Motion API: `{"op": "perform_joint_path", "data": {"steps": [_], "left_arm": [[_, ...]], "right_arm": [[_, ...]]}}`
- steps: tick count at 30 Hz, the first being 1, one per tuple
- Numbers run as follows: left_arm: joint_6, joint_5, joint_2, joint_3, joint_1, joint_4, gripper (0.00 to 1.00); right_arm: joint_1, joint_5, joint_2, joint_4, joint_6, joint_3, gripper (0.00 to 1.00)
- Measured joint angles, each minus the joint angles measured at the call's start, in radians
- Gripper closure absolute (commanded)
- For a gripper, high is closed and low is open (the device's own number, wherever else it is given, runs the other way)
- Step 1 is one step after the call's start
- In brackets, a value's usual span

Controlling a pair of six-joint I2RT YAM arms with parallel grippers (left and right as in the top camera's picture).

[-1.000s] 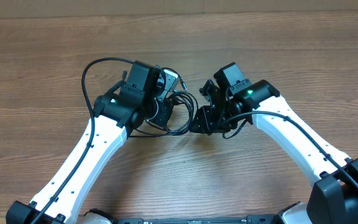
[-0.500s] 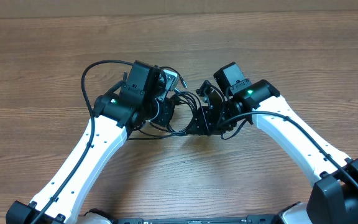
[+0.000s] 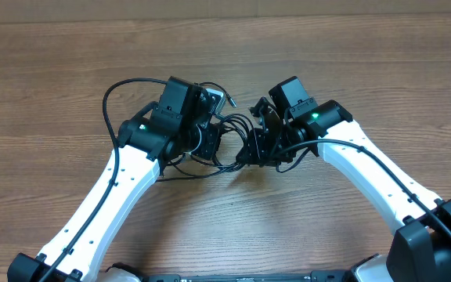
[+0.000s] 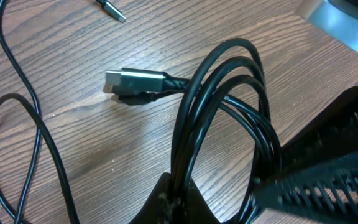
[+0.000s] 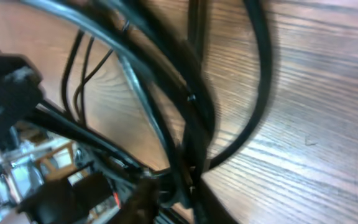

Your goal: Untangle cables

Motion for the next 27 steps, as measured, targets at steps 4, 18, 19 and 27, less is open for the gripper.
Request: {"op": "perform_joint_path", "data": {"steps": [4,18,19,27], "left_arm": [[-0.003,0.006,0.0,0.0,0.0,-0.001,0.96],[-0.045,0.084,0.0,0.0,0.002,0.0,0.96],[-0.048,0.088,0.0,0.0,0.002,0.0,0.96],[-0.053,0.082,0.0,0.0,0.014,0.0,0.96]], "right_arm": [[-0.003,0.03,0.0,0.0,0.002,0.0,0.93],[-0.002,0.325,-0.002,-0.182,0.189,0.012,0.95],[-0.002,0.363,-0.002,-0.195,0.209,0.012,0.94],[-0.003,0.575,-0.002,-0.249,0.303,0.012,0.72]]}}
